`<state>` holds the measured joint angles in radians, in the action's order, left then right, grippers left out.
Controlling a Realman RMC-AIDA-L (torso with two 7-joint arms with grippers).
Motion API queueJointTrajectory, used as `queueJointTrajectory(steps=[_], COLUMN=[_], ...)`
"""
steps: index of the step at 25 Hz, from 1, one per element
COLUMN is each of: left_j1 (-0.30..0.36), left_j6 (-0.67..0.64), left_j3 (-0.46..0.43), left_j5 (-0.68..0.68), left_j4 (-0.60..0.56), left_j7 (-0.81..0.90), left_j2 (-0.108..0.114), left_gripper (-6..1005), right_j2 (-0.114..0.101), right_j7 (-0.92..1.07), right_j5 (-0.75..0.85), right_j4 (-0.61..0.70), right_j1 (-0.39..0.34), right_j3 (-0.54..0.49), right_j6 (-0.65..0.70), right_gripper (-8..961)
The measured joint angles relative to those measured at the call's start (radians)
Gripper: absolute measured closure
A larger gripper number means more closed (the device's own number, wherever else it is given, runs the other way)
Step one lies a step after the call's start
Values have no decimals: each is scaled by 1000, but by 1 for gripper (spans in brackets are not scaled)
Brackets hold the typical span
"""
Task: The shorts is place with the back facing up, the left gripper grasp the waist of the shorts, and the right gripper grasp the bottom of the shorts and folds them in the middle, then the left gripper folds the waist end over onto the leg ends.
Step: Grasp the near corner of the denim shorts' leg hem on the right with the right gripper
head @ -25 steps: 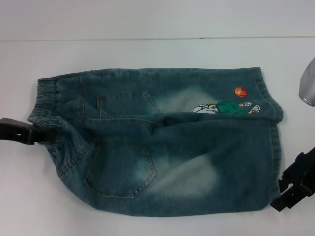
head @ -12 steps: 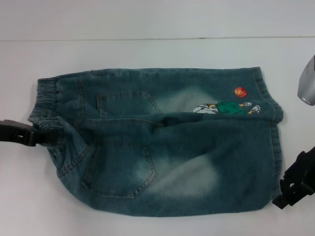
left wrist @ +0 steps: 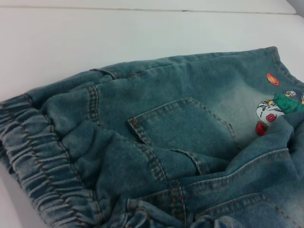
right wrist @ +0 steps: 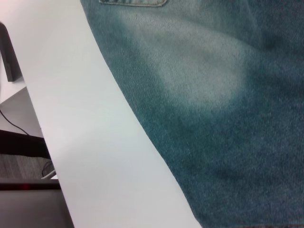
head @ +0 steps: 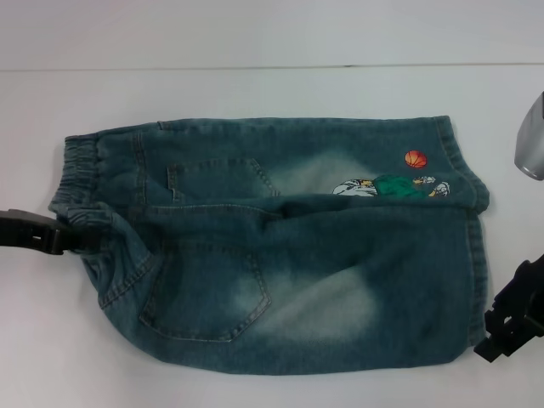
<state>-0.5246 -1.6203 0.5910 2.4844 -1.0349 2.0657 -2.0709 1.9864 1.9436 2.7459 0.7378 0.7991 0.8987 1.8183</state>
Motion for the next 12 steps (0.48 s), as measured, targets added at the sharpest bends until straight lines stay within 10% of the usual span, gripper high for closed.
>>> queueJointTrajectory(steps=[12], left_j1=[-1], left_j6=[4], left_j3=[8], left_j5=[2], left_j4=[5], left_j7=[-1], left_j2=[0], left_gripper=[926], right_j2=[-3], right_j7=[5], right_j5=[0], right_j4=[2], right_j1=[0], right_j3=[8], right_j6=[9], right_gripper=[477])
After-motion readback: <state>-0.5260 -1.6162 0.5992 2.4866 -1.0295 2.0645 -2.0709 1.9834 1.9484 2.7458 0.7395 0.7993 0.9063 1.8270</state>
